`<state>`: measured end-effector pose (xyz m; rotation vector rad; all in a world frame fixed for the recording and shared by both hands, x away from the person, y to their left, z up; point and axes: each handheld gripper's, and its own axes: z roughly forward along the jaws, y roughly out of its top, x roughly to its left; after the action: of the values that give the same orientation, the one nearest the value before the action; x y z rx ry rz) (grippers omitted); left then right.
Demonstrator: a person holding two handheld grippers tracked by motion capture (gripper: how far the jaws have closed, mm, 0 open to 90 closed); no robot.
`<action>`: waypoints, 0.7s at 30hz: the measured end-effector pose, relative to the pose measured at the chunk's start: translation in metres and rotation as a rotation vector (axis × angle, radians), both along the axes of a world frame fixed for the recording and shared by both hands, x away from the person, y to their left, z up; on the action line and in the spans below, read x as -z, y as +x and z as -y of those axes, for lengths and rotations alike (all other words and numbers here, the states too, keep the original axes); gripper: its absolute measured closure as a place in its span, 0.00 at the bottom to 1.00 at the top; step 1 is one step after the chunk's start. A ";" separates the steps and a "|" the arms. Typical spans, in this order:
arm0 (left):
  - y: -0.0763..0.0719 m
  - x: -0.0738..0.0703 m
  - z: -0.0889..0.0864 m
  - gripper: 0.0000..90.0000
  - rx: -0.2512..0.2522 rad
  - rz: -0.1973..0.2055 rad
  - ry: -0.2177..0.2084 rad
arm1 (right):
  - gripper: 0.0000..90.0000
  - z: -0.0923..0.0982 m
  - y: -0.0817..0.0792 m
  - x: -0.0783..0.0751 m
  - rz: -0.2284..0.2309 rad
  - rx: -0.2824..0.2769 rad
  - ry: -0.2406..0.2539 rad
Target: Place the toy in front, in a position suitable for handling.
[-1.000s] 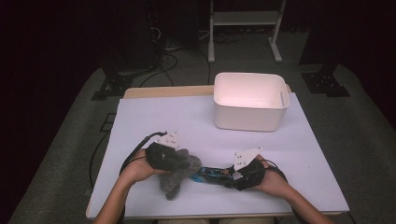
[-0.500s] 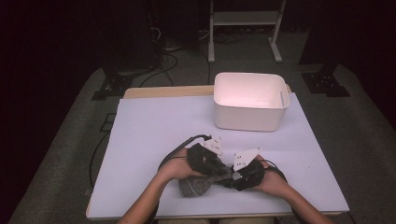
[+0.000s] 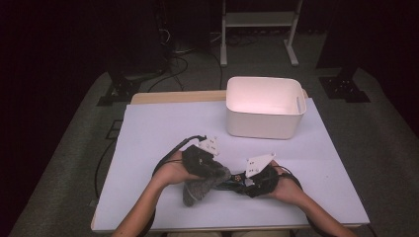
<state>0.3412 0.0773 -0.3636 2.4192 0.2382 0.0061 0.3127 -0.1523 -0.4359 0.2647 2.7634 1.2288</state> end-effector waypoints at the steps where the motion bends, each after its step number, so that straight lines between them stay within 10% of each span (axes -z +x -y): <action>1: 0.004 -0.001 -0.001 0.85 -0.004 0.004 0.003 | 0.62 0.000 0.002 0.000 0.006 -0.004 -0.003; 10: 0.014 0.015 0.000 0.85 -0.019 -0.058 -0.007 | 0.61 0.005 0.008 0.001 -0.013 0.008 0.006; 21: -0.014 0.020 -0.006 0.83 0.040 -0.084 -0.003 | 0.27 0.010 0.001 -0.008 -0.171 0.066 0.080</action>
<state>0.3274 0.0834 -0.3840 2.4235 0.2276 -0.1147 0.3134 -0.1619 -0.4274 0.4868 2.8230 1.3625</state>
